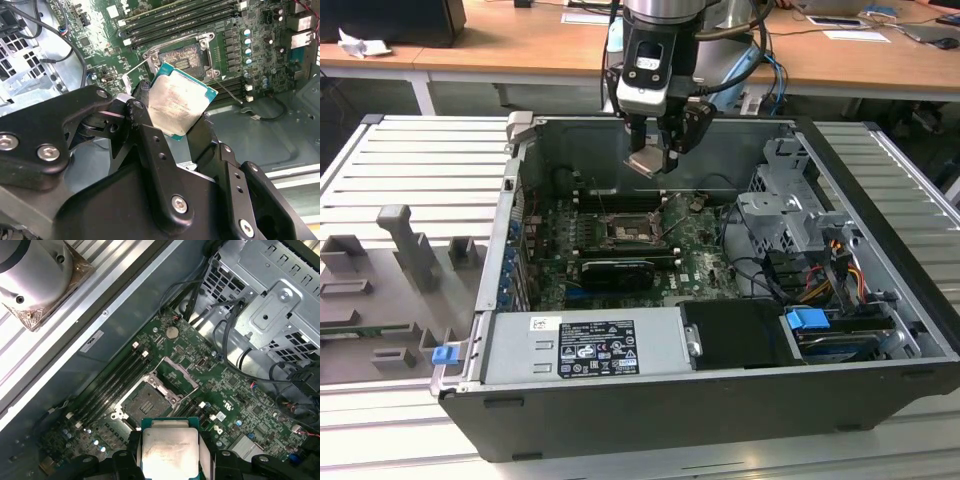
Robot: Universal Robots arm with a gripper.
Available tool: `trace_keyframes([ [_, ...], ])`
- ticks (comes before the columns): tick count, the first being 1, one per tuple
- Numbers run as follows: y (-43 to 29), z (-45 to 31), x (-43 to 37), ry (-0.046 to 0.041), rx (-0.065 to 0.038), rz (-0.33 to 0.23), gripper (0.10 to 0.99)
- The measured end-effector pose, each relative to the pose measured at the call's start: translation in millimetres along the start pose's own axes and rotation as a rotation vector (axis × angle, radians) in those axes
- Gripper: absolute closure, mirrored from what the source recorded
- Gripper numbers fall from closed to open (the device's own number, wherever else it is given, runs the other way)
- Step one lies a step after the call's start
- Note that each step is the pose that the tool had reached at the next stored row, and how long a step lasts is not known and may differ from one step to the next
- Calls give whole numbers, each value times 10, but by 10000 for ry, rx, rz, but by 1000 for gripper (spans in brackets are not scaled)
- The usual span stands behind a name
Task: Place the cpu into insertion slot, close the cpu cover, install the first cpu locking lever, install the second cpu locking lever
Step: 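Place the cpu into insertion slot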
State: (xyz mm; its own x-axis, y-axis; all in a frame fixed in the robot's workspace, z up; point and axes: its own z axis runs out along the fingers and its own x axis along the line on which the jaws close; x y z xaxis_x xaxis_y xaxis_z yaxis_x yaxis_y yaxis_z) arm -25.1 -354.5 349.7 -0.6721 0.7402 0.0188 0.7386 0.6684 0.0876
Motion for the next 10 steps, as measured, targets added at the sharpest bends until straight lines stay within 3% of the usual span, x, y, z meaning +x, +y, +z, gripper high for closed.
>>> trace_keyframes([
  [10, -2, 19, 0, -27, -6, 314, 545],
])
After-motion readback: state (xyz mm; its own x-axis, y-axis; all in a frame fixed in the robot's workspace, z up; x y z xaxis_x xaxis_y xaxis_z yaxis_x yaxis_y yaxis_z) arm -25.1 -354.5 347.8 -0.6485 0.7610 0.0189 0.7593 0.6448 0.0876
